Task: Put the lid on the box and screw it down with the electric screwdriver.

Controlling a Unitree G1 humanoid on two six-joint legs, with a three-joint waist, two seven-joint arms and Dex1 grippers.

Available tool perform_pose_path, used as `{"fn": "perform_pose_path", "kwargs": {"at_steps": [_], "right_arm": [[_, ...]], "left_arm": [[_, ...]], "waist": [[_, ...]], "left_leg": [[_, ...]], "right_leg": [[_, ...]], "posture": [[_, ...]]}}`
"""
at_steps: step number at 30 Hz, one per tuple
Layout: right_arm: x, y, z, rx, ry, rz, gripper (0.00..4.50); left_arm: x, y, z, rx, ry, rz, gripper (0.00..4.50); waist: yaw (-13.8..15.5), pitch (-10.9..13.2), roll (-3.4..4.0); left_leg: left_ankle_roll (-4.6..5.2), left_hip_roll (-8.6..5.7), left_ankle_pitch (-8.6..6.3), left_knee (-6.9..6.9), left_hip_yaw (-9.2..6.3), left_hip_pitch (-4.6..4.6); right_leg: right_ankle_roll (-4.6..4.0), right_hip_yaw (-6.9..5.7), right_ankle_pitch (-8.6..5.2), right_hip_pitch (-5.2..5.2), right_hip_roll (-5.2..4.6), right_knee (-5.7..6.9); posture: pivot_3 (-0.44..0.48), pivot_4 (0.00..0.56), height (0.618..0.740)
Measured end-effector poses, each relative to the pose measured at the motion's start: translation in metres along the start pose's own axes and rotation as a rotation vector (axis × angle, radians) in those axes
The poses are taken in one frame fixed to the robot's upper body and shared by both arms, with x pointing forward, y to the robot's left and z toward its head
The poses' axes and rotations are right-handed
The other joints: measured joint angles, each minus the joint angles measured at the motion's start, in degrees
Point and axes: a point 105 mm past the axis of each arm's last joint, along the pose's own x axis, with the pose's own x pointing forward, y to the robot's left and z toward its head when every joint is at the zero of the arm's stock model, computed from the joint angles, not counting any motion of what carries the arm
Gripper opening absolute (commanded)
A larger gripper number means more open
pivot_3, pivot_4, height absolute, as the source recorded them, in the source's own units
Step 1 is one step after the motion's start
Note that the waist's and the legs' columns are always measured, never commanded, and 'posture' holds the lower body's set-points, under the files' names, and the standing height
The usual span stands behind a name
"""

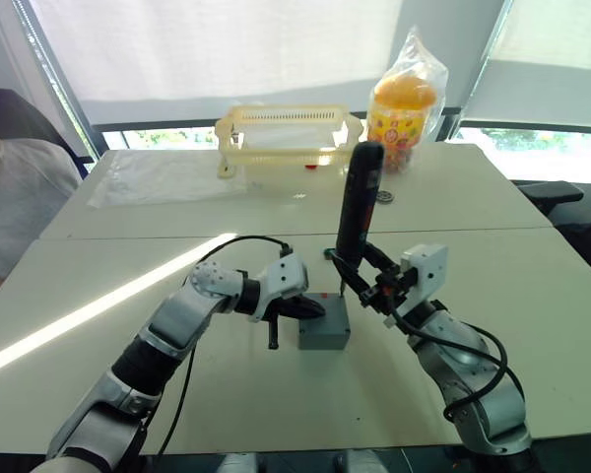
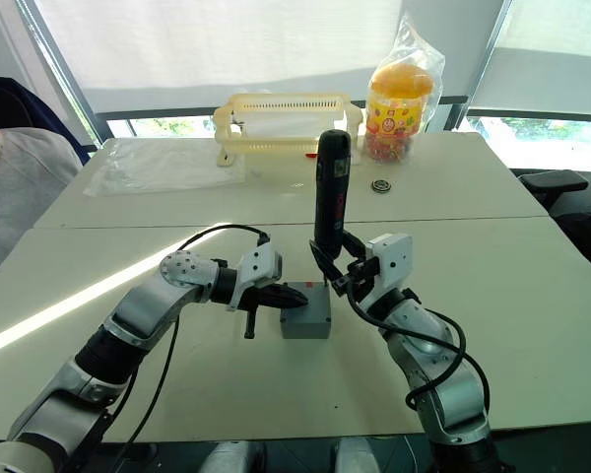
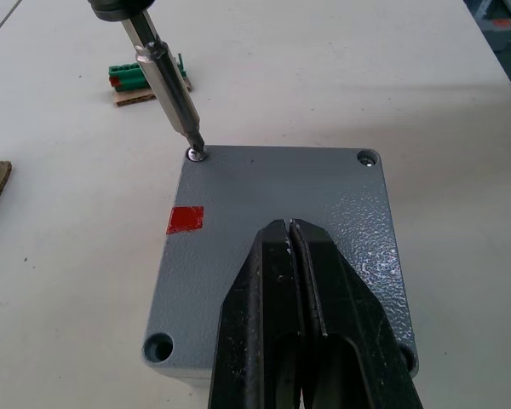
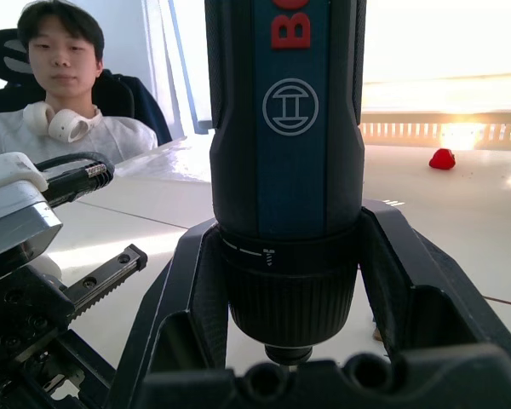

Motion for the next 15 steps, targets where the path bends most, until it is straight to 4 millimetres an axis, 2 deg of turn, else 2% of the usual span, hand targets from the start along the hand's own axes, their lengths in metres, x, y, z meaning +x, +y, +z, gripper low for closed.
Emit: {"fn": "perform_pose_path", "kwargs": {"at_steps": [15], "right_arm": [[0.0041,0.0057,-0.0042,-0.034,-0.012,0.028,1.76]], "left_arm": [[-0.0003,0.0005,-0.0023,0.002,0.008,-0.002,0.0]], "waist": [[0.0,-0.4,-0.12]], "left_leg": [[-0.01,0.04,0.0,-0.29,0.04,0.16]], "right_leg": [[-0.09,0.0,-0.05,0.08,-0.01,-0.25]], "posture": [[0.0,0.15,0.74]]}}
